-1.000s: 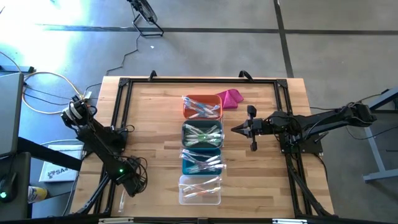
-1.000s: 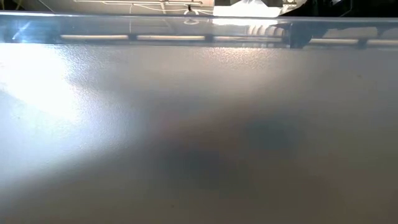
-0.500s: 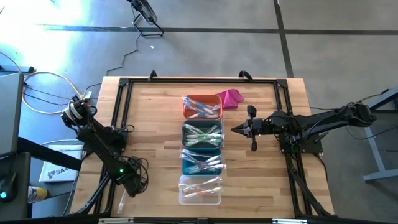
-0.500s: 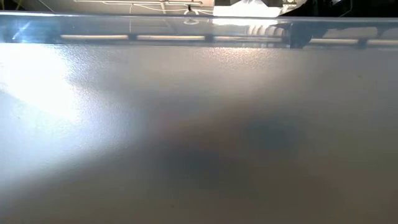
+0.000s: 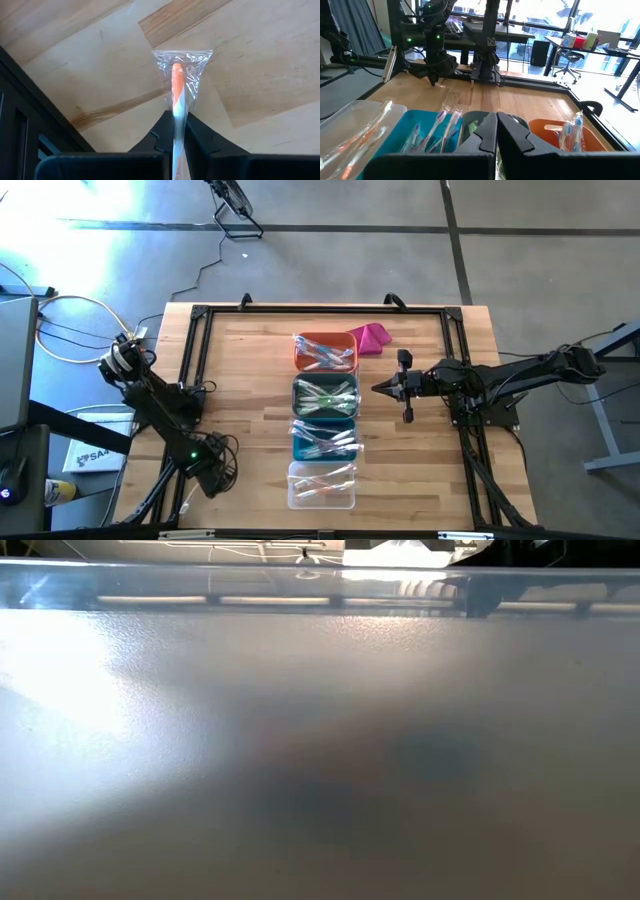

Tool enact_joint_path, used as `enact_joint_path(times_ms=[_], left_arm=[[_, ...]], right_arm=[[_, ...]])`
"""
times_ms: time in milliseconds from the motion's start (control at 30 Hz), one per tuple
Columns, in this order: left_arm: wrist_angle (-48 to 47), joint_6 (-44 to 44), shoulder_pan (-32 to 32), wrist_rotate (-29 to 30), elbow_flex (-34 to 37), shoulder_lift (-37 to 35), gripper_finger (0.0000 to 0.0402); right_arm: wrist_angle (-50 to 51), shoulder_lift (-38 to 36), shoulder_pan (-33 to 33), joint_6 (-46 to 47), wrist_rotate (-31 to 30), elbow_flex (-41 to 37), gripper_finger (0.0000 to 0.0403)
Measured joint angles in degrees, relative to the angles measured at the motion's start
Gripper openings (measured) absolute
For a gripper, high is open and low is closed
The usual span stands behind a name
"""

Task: Pick & Place Toothbrushes
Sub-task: Put the orange toothbrush into the transparent bin

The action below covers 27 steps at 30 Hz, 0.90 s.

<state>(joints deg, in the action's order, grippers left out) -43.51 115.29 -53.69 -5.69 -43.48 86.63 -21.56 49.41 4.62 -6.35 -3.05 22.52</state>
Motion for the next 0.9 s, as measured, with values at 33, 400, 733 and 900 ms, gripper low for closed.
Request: enact_joint_path(times_ms=[33,400,733,900], left_arm=[[0.0,0.0,0.0,0.5,0.0,0.0,0.0018],[-0.4,-1.6,0.1,7.0,0.2,-1.1,0.0019],[-3.6,-12.7,7.5,17.4,0.2,-10.7,0.0019],[-3.1,-26.1,15.1,18.6,-0.9,-16.1,0.0019]], right_arm=[[0.0,0.0,0.0,0.0,0.0,0.0,0.0005],[0.0,0.0,0.0,-1.1,0.0,0.0,0.0005],[0.0,0.0,0.0,-1.6,0.0,0.0,0.0005],[0.0,0.0,-0.1,-1.7,0.0,0.0,0.0005]])
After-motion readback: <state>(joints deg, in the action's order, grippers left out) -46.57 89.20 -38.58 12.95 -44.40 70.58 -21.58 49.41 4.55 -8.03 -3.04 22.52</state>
